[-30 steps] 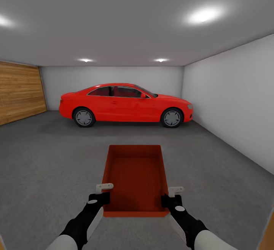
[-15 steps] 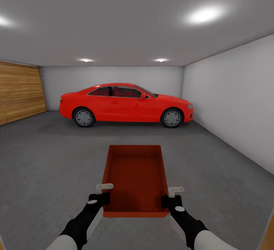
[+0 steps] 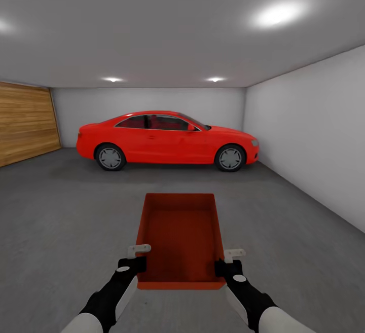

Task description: Move the two storage containers from the living room to the garage. In the garage, place one container on the floor and stack the other container on top of it (either order is fine).

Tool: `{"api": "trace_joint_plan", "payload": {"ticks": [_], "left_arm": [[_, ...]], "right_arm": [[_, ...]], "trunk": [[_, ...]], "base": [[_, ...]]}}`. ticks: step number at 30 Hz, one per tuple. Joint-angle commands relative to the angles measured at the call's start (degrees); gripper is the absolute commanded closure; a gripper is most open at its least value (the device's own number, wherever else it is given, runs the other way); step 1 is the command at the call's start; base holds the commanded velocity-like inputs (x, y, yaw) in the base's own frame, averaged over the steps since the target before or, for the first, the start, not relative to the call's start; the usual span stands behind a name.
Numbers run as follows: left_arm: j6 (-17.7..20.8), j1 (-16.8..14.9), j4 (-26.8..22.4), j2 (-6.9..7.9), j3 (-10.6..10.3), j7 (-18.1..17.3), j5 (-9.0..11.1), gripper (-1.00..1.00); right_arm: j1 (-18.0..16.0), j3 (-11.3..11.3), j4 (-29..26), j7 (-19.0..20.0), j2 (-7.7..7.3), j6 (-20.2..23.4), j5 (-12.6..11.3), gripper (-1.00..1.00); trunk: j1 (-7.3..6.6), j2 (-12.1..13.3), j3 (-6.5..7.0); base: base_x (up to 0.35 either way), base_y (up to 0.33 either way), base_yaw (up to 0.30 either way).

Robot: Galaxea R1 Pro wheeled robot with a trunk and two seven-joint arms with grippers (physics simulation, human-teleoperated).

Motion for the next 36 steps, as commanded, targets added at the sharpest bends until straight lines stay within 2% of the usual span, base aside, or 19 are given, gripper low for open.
{"api": "trace_joint_plan", "payload": {"ticks": [1, 36], "left_arm": [[0.4, 0.0, -0.3, 2.07, 2.0, 1.3, -1.0, 1.0], [0.4, 0.0, -0.2, 2.16, 2.0, 1.3, -0.9, 1.0]], "right_arm": [[-0.1, -0.2, 0.0, -0.4, -0.05, -0.2, -0.9, 1.0], [-0.1, -0.2, -0.1, -0.4, -0.05, -0.2, -0.9, 1.0]], "trunk": [[0.04, -0.1, -0.09], [0.04, -0.1, -0.09]], "base": [[0.32, 0.0, 0.0], [0.321, 0.0, 0.0]]}}
